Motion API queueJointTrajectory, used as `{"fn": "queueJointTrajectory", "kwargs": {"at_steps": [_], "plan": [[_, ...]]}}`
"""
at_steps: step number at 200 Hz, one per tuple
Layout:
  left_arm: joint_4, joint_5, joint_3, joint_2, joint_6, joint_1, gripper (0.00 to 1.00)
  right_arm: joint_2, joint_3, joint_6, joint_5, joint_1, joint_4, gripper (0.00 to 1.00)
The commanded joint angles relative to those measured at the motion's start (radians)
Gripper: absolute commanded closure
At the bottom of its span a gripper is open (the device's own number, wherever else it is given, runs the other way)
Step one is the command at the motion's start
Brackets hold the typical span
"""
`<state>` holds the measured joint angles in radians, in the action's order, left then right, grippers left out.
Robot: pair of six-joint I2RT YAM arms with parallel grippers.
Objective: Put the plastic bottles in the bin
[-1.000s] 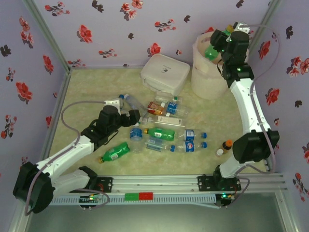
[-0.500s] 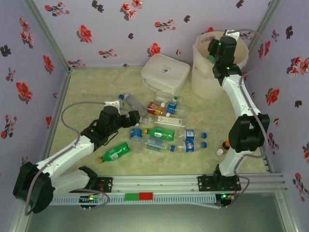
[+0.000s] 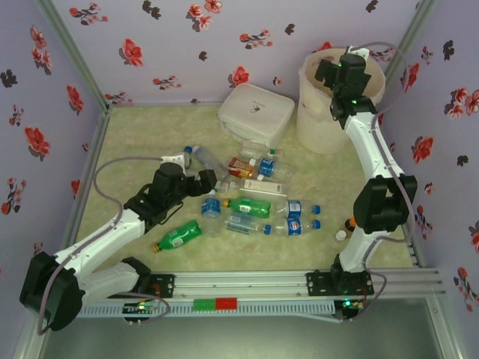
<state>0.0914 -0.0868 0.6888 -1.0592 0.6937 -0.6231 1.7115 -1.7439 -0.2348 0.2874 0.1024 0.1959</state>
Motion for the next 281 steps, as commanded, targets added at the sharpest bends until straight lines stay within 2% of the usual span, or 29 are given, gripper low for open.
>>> {"fn": "queueJointTrajectory", "kwargs": {"at_steps": [1, 30, 53, 96, 137, 165, 196, 219, 244, 263, 281], "plan": [[0.086, -0.024, 0.061, -0.006, 0.062, 0.008, 0.00, -0.141, 0.038, 0.011, -0.040, -0.006, 0.057, 0.00], [0.202, -0.027, 0.100, -0.004, 0.150, 0.008, 0.00, -0.286, 0.189, -0.024, -0.137, 0.021, 0.100, 0.00], [0.312, -0.027, 0.114, 0.009, 0.253, 0.006, 0.00, -0.401, 0.331, -0.046, -0.202, 0.092, 0.111, 0.00], [0.543, -0.044, 0.121, 0.075, 0.466, -0.028, 0.00, -0.531, 0.557, -0.062, -0.196, 0.296, 0.111, 0.00], [0.759, -0.054, 0.126, 0.132, 0.678, -0.113, 0.00, -0.590, 0.751, -0.108, -0.158, 0.428, 0.055, 0.00], [0.885, -0.050, 0.129, 0.165, 0.854, -0.180, 0.00, -0.604, 0.836, -0.131, -0.136, 0.484, 0.035, 0.00], [0.934, -0.035, 0.057, 0.236, 1.149, -0.241, 0.00, -0.597, 0.893, -0.155, -0.148, 0.515, 0.016, 0.00], [0.987, -0.044, 0.014, 0.282, 1.296, -0.254, 0.00, -0.592, 0.912, -0.157, -0.151, 0.529, 0.008, 0.00], [0.992, -0.064, -0.016, 0.280, 1.378, -0.262, 0.00, -0.596, 0.930, -0.165, -0.159, 0.538, 0.005, 0.00], [0.970, -0.118, -0.023, 0.251, 1.418, -0.262, 0.00, -0.602, 0.941, -0.165, -0.157, 0.542, 0.009, 0.00], [0.893, -0.135, -0.066, 0.231, 1.475, -0.262, 0.00, -0.612, 0.950, -0.169, -0.152, 0.543, 0.020, 0.00]]}}
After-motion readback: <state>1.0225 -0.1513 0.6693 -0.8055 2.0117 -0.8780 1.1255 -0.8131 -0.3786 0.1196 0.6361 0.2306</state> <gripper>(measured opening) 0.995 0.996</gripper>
